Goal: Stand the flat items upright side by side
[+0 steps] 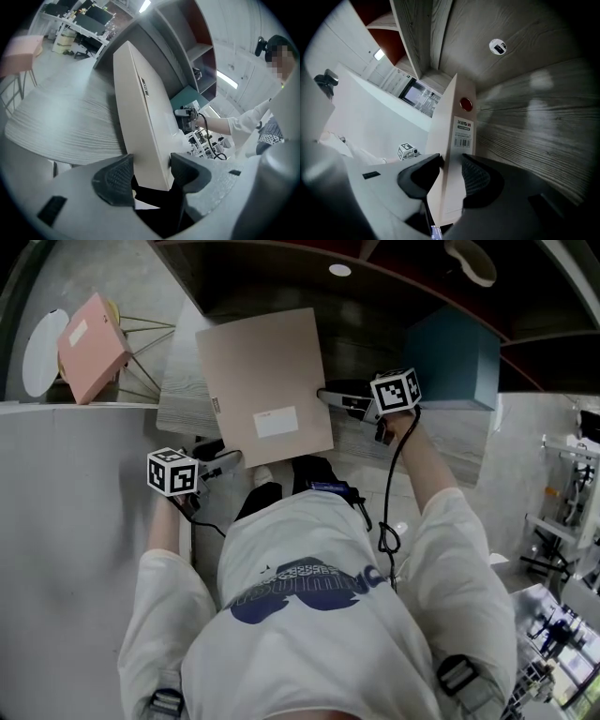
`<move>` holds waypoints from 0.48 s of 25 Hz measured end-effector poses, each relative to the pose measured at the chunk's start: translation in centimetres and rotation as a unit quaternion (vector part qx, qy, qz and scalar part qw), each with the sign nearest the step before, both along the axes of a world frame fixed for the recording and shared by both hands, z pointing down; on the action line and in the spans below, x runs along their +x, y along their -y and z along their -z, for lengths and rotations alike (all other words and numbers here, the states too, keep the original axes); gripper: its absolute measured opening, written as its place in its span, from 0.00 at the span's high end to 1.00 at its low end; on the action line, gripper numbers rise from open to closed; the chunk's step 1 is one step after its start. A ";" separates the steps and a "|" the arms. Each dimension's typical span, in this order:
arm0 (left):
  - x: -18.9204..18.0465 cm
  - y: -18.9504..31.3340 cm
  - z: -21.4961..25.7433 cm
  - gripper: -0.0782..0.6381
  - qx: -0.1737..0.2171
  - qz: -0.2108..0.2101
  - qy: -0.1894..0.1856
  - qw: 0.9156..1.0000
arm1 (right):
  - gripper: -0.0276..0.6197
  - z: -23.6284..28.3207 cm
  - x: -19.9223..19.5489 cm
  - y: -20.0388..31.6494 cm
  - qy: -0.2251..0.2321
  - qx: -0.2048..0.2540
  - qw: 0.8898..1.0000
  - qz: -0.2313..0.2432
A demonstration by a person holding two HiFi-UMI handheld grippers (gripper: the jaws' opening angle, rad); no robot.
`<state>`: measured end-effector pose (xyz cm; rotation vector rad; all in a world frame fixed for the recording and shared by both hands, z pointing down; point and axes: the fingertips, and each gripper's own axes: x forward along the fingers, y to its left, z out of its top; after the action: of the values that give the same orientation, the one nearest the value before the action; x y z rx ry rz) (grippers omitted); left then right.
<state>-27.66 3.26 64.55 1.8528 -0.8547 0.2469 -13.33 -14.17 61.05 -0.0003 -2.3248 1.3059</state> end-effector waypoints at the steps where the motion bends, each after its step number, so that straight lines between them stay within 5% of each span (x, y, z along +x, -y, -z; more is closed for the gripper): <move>1: -0.2 0.2 0.1 0.53 0.005 -0.003 0.008 1.000 | 0.74 0.4 -0.2 0.1 0.002 0.010 1.000 0.003; 12: -1.9 2.9 1.5 0.54 0.075 -0.034 0.103 0.991 | 0.74 3.7 -1.4 1.3 -0.005 0.131 0.990 0.047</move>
<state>-29.53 0.31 63.05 2.0237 -0.9734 0.4322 -14.74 -15.51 57.37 -0.0188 -2.4395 0.9466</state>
